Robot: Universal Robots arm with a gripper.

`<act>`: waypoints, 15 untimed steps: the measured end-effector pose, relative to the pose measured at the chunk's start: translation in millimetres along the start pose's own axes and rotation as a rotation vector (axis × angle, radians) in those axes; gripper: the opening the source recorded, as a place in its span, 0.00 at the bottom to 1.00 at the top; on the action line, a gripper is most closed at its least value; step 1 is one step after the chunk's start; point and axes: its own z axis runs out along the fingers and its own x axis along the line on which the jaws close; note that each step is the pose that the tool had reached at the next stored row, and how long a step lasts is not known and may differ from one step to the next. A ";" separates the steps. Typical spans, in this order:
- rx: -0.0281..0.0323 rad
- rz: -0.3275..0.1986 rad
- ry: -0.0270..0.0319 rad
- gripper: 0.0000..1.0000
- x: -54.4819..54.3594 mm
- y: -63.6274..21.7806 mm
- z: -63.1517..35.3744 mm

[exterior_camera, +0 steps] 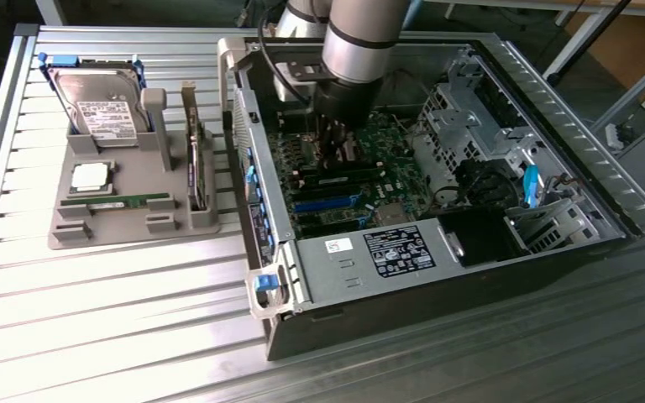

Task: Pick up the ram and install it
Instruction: 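Press down the ram until it locks into place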

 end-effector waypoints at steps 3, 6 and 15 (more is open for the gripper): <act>-0.0014 0.000 0.0000 0.09 -0.1 -19.3 -0.5; -0.0017 0.000 0.0001 0.09 0.0 -36.0 -5.5; -0.0030 0.000 0.0018 0.09 1.5 -72.2 -27.9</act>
